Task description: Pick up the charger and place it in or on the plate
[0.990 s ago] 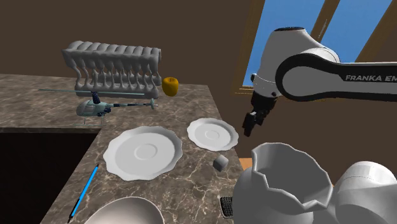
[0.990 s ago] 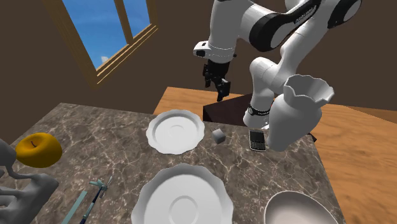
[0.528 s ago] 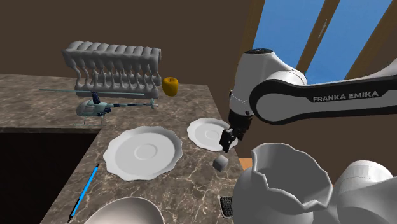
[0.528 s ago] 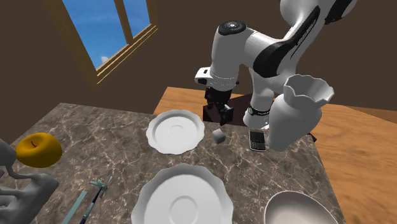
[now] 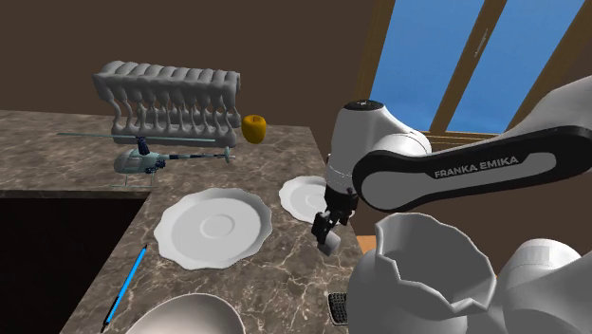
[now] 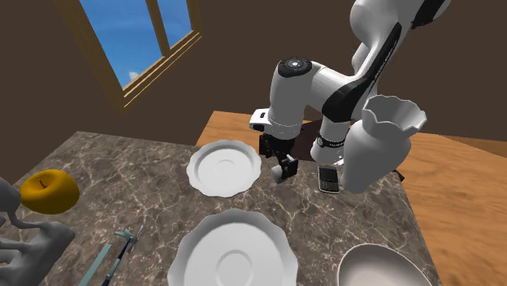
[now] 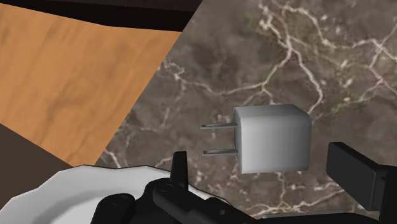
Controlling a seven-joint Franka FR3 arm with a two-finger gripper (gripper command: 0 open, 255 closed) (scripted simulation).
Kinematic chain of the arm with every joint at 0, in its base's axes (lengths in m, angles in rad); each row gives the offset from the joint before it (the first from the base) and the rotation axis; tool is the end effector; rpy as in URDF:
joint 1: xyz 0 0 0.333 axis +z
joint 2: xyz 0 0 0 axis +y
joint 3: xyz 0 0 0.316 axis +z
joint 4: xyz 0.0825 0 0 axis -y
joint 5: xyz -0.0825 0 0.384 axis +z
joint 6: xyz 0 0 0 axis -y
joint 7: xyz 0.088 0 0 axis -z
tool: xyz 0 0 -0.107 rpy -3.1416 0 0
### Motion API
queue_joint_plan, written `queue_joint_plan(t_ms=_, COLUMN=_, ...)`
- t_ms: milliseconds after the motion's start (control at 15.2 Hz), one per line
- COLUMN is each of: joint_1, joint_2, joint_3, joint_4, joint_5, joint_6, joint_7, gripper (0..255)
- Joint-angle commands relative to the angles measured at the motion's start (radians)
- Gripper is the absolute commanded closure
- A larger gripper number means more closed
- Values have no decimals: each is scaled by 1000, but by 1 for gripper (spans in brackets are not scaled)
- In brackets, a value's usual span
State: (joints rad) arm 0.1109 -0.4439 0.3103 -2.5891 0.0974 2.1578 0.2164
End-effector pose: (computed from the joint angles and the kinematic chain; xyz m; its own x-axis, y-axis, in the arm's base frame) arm 0.3617 0.1637 0.4002 0.9925 0.1218 0.0098 0.1212 -0.9914 0.0496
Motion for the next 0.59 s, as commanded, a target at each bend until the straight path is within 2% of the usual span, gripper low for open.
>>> queue_joint_plan(t_ms=0, joint_1=0, joint_2=11, joint_3=4, joint_4=-19, joint_5=1, joint_6=30, joint_7=3, gripper=0)
queue_joint_plan(t_ms=66, joint_1=-1, joint_2=23, joint_3=7, joint_4=-32, joint_5=0, joint_6=55, joint_7=5, gripper=0)
queue_joint_plan(t_ms=528, joint_1=-1, joint_2=23, joint_3=7, joint_4=-32, joint_5=-1, joint_6=55, joint_7=5, gripper=0)
